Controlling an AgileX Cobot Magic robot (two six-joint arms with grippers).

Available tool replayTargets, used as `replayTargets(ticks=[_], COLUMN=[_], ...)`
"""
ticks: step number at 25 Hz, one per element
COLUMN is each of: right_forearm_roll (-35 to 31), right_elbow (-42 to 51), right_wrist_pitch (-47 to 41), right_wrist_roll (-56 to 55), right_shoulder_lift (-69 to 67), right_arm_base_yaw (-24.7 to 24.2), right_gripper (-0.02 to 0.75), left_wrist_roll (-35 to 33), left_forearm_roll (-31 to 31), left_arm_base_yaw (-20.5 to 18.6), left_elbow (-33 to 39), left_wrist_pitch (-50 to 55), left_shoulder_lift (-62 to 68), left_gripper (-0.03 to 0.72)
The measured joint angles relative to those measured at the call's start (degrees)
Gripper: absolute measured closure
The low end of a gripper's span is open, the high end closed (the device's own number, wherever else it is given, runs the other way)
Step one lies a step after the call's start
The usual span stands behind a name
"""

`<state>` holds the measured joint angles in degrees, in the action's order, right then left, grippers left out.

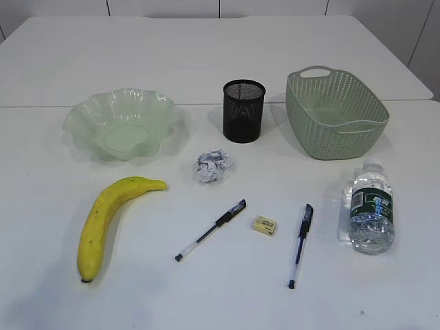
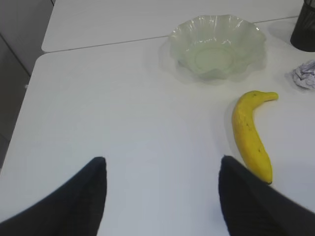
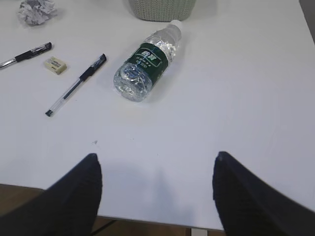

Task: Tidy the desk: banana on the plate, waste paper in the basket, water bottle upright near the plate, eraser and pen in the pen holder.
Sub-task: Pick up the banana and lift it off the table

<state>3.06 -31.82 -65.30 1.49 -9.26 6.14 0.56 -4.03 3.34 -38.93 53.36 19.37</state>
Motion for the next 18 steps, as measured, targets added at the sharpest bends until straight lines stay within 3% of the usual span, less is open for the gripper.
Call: replayTargets(ticks=[8,18], right_forearm_roll=[0.0,0.0], right_elbow=[-4.5,-10.6], right_wrist_pitch=[6.4,7.3], right_wrist_roll=[0.0,-4.7], right_shoulder_lift=[-9.7,-23.6], right_arm_base_yaw=[0.0,0.0], right_gripper=[0.211,0.211], left_wrist_roll=[0.0,-0.2], left_forearm_roll=[0.3,7.3], left_arm_base_yaw=[0.0,0.0], left_elbow=[-0.6,-0.8], left_wrist_pitch=[-1.2,-3.6], left_shoulder_lift=[6.8,12.9], left_gripper=[0.185,0.186])
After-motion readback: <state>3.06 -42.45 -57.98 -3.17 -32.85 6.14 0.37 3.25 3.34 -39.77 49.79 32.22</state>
